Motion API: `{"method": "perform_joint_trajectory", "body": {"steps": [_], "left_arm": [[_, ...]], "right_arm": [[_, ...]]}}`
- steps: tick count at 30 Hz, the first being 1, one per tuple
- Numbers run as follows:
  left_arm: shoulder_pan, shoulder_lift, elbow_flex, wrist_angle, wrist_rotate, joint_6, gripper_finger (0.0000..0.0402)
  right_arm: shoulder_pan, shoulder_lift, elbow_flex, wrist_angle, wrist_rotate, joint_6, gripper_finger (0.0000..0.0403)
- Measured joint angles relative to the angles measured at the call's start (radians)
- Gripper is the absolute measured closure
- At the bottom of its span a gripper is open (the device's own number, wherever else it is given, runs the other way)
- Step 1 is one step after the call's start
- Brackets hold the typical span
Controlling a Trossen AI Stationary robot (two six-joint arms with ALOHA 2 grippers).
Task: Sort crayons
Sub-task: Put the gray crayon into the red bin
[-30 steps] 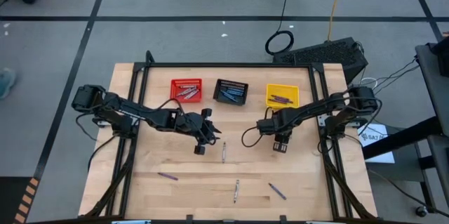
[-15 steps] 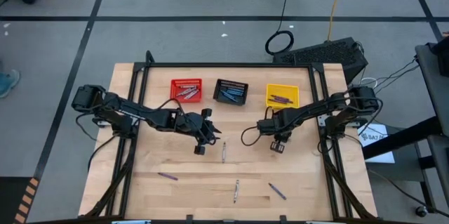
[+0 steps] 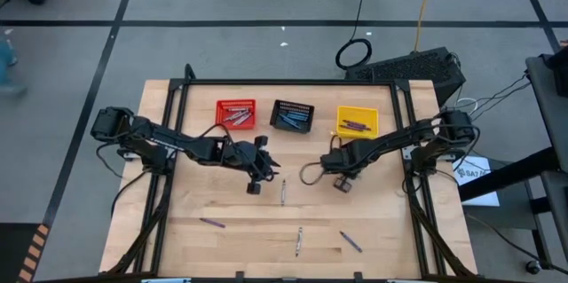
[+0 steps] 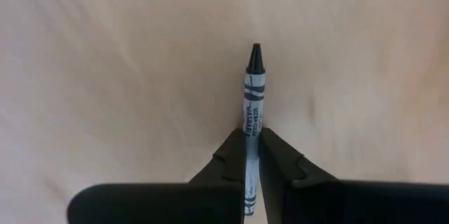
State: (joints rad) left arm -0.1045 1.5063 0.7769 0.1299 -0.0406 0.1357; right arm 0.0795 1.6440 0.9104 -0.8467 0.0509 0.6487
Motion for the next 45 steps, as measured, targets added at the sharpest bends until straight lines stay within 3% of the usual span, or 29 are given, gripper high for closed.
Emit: {"method": "perform_joint_trajectory", "body": {"steps": [12, 17, 22, 30, 45], "left_arm": [[0.027, 0.0, 0.0, 0.05, -0.023, -0.078, 0.0301], [0.028, 0.0, 0.0, 0.15, -0.023, -0.079, 0.0301], [0.028, 0.0, 0.0, 0.231, -0.021, -0.083, 0.0301], [0.028, 0.0, 0.0, 0.29, -0.021, -0.184, 0.0301], [0.021, 0.0, 0.0, 0.418, 0.052, -0.235, 0.0301]], "right_arm": [[0.11, -0.134, 0.194, 0.006, 0.211, -0.006, 0.0402], [0.159, -0.222, 0.246, 0.069, 0.309, -0.011, 0.0403], [0.188, -0.28, 0.253, 0.239, 0.371, -0.101, 0.0403], [0.191, -0.28, 0.254, 0.549, 0.339, -0.312, 0.0403], [0.192, -0.205, 0.254, 0.59, 0.308, -0.322, 0.0403]]}}
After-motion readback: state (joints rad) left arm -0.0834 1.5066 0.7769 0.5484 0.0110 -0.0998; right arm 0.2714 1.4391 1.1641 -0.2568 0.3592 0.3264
